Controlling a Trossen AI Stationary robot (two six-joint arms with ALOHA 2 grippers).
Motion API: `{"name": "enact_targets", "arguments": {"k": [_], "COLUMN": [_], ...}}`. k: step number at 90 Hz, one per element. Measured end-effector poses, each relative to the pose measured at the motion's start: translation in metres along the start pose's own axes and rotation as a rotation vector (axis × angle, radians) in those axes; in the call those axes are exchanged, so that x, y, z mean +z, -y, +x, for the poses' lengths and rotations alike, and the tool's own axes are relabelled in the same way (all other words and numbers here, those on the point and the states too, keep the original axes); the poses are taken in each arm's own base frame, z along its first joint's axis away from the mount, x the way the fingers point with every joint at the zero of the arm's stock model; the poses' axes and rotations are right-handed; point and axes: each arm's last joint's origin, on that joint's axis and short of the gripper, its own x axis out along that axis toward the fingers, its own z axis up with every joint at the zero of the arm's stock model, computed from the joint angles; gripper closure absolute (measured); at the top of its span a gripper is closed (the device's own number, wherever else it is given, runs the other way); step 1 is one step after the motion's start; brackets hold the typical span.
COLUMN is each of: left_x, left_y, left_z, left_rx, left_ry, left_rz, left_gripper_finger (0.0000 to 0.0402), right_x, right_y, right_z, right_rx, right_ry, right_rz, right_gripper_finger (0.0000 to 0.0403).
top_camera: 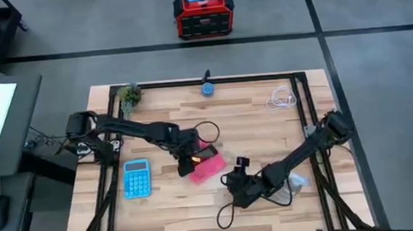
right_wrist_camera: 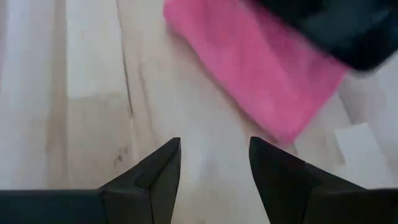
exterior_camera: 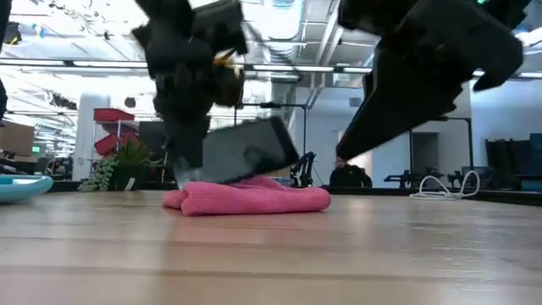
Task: Apply microfiber cloth
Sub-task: Wipe the black cellphone with the pink microfiber cloth
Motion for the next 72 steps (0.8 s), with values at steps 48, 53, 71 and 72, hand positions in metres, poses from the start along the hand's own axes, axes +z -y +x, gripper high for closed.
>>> {"name": "enact_targets", "arguments": {"k": [48, 53, 71, 72], "left_x": [-0.08, -0.085, -0.103, -0.104], "left_y": [-0.026, -0.027, -0.033, -0.033], "left_z": [0.002, -0.002, -0.014, -0.015], "left_rx": [-0.216, -0.225, -0.207, -0.207], "left_ry": [0.397, 0.424, 0.498, 0.505], "left_rz": [-0.247, -0.257, -0.283, -0.284], "left_gripper_finger": [0.0395, 0.0395, 0.0395, 0.0395], "right_x": [0.022, 0.027, 0.033, 0.032], "right_y": [0.023, 0.032, 0.066, 0.068], "right_z": [0.087, 0.094, 0.115, 0.116], "right_rx": [0.037, 0.022, -0.002, 0.005], "right_ry": [0.191, 0.213, 0.177, 0.167], "right_rz": [0.069, 0.098, 0.211, 0.216], "right_gripper_finger": [0.0227, 0.0227, 0.0227, 0.0227]}}
